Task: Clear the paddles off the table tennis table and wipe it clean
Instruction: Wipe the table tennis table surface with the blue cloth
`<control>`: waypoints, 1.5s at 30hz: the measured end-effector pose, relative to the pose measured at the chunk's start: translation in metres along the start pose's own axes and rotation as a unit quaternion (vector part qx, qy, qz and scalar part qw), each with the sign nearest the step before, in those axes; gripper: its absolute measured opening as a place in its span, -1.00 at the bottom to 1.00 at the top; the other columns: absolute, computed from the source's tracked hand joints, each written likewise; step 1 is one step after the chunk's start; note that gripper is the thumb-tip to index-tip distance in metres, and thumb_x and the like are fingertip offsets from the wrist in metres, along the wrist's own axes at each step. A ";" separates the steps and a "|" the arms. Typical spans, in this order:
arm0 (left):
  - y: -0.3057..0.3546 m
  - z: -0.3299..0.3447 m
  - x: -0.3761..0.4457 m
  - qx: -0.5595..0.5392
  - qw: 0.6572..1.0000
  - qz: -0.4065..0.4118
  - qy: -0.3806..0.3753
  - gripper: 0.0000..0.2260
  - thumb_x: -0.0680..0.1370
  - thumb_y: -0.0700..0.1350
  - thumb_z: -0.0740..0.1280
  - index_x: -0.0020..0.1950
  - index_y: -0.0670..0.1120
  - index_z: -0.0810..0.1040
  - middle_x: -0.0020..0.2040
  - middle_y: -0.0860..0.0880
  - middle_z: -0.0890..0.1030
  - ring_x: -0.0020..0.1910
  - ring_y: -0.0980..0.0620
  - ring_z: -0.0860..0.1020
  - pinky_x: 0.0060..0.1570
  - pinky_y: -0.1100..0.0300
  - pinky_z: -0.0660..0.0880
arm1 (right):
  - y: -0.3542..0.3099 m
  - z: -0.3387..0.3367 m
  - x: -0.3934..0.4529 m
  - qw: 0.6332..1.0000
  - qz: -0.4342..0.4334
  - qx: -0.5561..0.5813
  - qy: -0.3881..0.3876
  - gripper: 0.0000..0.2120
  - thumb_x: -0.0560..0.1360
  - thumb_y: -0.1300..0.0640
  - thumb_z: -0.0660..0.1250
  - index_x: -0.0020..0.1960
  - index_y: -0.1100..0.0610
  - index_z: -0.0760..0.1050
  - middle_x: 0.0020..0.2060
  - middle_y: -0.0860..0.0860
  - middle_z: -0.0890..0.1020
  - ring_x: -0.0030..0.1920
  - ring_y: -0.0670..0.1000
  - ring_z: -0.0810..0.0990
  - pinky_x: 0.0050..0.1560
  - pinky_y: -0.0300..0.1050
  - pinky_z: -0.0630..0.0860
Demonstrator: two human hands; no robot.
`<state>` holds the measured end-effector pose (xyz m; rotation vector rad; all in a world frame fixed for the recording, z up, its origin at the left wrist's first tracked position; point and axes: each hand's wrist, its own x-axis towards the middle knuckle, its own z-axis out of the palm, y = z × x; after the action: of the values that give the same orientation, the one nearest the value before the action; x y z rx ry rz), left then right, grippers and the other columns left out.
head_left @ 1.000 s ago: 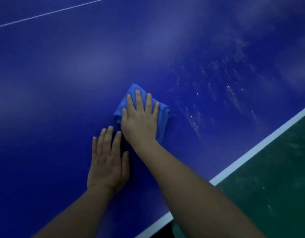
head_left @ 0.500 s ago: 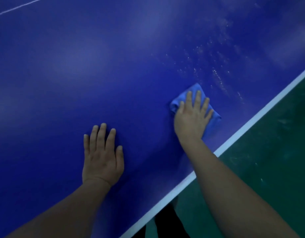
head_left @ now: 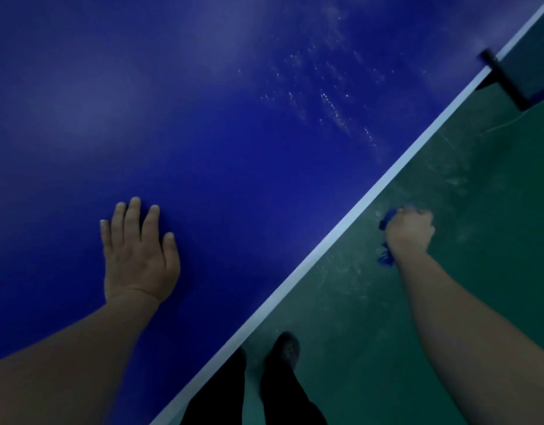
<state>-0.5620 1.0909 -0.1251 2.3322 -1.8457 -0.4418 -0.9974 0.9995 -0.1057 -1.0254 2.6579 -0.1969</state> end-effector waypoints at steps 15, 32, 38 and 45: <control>0.002 0.002 0.001 -0.009 1.000 -0.001 0.023 -0.44 0.60 0.09 -0.01 0.51 -0.18 0.30 0.58 -0.20 0.17 0.59 -0.17 0.03 0.56 -0.12 -0.16 | -0.080 0.071 -0.062 0.819 -0.568 -0.033 0.067 -0.69 0.40 0.32 0.40 0.14 0.22 0.63 0.21 0.24 0.60 -0.10 0.30 0.58 -0.12 0.09 0.58; -0.001 0.004 0.001 0.011 1.000 0.002 0.005 -0.45 0.61 0.09 -0.01 0.52 -0.16 0.30 0.58 -0.19 0.19 0.59 -0.17 0.05 0.56 -0.17 -0.12 | -0.108 0.063 -0.064 0.772 -0.633 -0.054 0.031 -0.66 0.60 0.05 0.22 0.28 0.14 0.59 0.30 0.16 0.57 0.02 0.27 0.54 0.07 0.12 0.48; -0.002 0.005 0.002 0.035 0.999 0.008 0.003 -0.46 0.61 0.08 0.00 0.51 -0.16 0.34 0.57 -0.19 0.23 0.58 -0.17 0.10 0.54 -0.16 -0.07 | -0.136 0.084 -0.092 0.694 -0.717 -0.065 -0.014 -0.65 0.59 0.07 0.26 0.33 0.13 0.55 0.39 0.12 0.50 0.10 0.28 0.48 0.10 0.13 0.44; -0.001 0.004 0.003 0.017 0.998 -0.030 0.053 -0.44 0.58 0.06 0.07 0.53 -0.18 0.26 0.56 -0.24 0.23 0.56 -0.23 0.14 0.52 -0.20 -0.02 | -0.211 0.104 -0.122 0.533 -0.837 -0.072 -0.098 -0.60 0.62 -0.01 0.15 0.40 0.04 0.49 0.44 0.02 0.45 0.35 0.19 0.38 0.15 0.15 0.48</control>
<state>-0.5619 1.0886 -0.1294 2.3877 -1.7532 -0.2900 -0.7450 0.9235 -0.1308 -2.9178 0.5508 -0.1634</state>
